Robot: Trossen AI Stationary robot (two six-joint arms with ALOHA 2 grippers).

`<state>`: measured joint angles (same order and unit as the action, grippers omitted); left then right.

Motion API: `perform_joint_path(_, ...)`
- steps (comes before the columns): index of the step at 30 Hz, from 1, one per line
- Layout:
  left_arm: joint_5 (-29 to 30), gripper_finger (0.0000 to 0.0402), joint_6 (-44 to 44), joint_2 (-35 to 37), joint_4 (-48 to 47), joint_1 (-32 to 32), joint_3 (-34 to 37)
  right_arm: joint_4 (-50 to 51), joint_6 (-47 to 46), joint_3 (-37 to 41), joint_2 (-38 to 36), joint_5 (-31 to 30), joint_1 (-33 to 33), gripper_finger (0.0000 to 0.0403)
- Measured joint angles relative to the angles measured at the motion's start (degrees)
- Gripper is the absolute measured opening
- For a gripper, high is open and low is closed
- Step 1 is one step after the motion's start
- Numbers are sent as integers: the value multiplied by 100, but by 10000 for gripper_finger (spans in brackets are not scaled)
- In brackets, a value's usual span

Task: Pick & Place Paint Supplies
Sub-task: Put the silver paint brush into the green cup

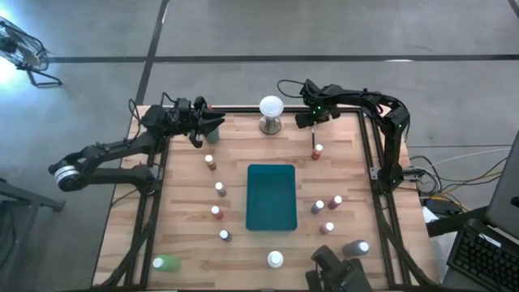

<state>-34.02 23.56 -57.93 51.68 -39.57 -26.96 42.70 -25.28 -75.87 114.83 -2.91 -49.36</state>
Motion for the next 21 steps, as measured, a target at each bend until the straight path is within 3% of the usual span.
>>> perform_joint_path(17, -7, 115, 14, 0, -128, 0, 4, -149, 174, -44, 15, 128, -9, 17)
perform_joint_path(21, -9, 115, 17, 0, -127, 0, 4, -127, 241, -44, 15, 141, -9, 9)
